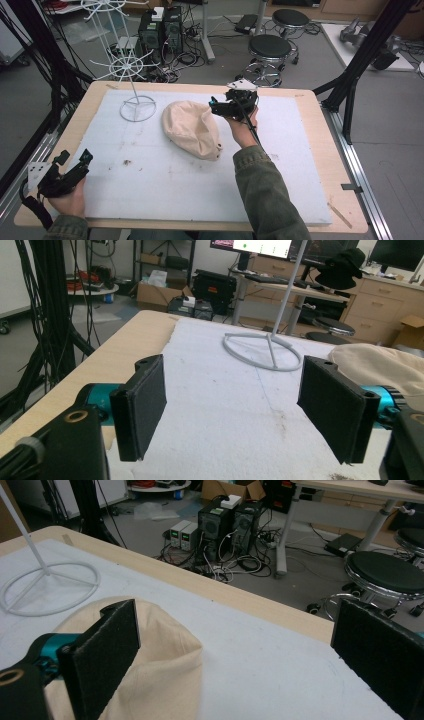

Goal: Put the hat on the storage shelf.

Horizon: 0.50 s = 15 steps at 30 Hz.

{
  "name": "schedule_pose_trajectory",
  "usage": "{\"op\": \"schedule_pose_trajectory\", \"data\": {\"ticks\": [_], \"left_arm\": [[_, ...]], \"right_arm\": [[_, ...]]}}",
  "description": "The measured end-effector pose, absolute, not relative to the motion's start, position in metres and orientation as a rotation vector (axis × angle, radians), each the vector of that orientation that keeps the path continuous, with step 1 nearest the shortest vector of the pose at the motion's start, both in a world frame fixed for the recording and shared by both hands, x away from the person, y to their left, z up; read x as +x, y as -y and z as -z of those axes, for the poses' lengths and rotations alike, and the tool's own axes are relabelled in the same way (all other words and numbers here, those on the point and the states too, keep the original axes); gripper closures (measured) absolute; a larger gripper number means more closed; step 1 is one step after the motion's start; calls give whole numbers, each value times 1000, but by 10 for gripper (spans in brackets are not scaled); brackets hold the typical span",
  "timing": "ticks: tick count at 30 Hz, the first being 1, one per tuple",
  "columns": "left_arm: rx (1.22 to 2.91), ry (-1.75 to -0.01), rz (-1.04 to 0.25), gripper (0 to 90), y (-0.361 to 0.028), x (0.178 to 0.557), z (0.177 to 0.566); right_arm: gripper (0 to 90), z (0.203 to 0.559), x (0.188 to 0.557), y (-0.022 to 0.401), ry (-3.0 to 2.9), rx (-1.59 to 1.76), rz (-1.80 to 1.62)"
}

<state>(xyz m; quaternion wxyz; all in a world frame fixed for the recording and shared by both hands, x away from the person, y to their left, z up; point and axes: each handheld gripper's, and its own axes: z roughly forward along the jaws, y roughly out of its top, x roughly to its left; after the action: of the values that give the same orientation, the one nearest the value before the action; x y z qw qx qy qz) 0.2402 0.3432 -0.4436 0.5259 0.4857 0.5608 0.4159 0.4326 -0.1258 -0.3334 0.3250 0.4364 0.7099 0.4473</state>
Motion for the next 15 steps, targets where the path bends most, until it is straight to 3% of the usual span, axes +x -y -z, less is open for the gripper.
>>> {"op": "schedule_pose_trajectory", "data": {"ticks": [15], "left_arm": [[1154,-1347,-989,273,-343,243,444]], "right_arm": [[44,324,455,104,-1881,1138,-1179]]}}
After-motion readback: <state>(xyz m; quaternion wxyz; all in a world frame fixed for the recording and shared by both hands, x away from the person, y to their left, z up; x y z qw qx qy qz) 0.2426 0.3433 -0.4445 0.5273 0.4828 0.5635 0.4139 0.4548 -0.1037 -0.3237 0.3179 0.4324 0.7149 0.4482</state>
